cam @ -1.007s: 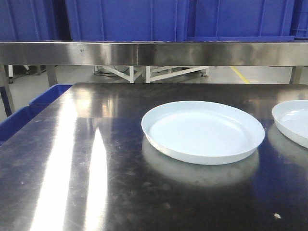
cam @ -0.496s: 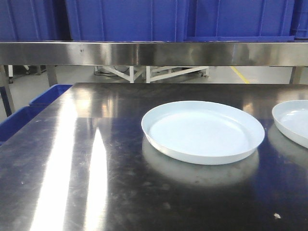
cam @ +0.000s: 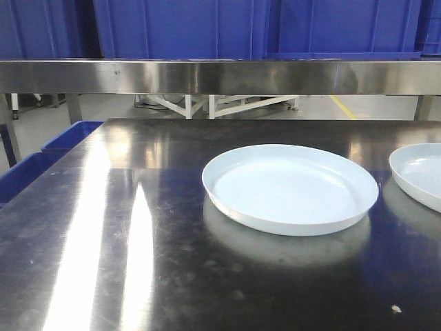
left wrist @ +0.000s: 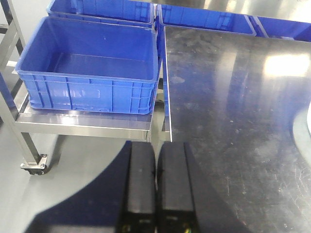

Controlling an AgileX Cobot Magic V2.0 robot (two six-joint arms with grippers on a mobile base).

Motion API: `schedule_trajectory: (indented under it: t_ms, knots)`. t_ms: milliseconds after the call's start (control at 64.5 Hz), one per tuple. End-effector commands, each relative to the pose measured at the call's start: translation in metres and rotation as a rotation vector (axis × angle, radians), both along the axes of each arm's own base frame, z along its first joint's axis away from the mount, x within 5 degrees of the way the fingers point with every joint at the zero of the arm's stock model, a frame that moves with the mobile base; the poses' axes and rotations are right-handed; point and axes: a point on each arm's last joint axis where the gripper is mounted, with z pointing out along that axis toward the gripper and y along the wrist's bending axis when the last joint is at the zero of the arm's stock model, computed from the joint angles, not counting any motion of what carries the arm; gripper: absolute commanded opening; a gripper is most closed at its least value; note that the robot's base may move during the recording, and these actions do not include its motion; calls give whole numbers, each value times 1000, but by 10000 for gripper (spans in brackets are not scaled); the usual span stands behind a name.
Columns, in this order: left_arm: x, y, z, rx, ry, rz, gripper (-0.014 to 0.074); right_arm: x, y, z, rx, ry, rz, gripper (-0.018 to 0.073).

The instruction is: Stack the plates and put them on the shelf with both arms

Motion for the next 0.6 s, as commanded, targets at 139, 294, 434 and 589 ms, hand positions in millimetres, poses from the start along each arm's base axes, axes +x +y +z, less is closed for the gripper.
schedule_trajectory:
  t_ms: [139,294,434,589]
  knots:
    - [3,-1,17,-31,-108,4,87,10,-5,24,-49,-119,13,46]
    - [3,-1,17,-31,-108,4,87,13,-6,50,-73,-191,11,27]
    - [3,-1,17,-31,-108,4,87,11,-5,89,-110,-312,10,27]
    - [3,-1,17,-31,-108,4,87,2,3,132,-143,-454,24,27]
